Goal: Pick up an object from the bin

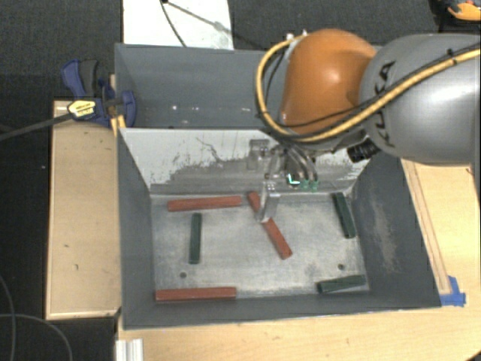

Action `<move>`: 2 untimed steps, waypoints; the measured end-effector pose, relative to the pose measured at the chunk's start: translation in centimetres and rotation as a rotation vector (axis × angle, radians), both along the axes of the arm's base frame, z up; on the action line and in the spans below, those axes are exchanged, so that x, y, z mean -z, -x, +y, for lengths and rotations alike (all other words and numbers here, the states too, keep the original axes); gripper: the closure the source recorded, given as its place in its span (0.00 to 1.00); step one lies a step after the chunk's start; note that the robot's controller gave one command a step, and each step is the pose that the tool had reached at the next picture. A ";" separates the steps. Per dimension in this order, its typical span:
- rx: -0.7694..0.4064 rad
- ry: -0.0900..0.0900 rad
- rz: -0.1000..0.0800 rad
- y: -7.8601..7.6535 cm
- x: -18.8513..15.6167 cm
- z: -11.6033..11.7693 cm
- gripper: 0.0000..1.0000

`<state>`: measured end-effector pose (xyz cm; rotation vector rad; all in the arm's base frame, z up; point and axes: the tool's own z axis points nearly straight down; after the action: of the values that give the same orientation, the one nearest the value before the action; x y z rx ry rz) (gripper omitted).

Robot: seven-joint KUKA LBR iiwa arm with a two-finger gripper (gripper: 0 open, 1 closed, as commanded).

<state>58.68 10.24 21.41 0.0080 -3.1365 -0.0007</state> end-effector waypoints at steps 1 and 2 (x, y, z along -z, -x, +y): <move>0.002 -0.001 -0.009 -0.2 -0.5 -0.1 0.00; -0.004 -0.002 -0.015 -0.2 4.4 -3.1 0.00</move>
Offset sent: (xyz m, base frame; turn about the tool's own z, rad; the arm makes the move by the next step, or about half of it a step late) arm -0.0023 -0.0914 -0.1418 -0.0158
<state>58.86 7.14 17.03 0.0151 -3.1512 -0.0039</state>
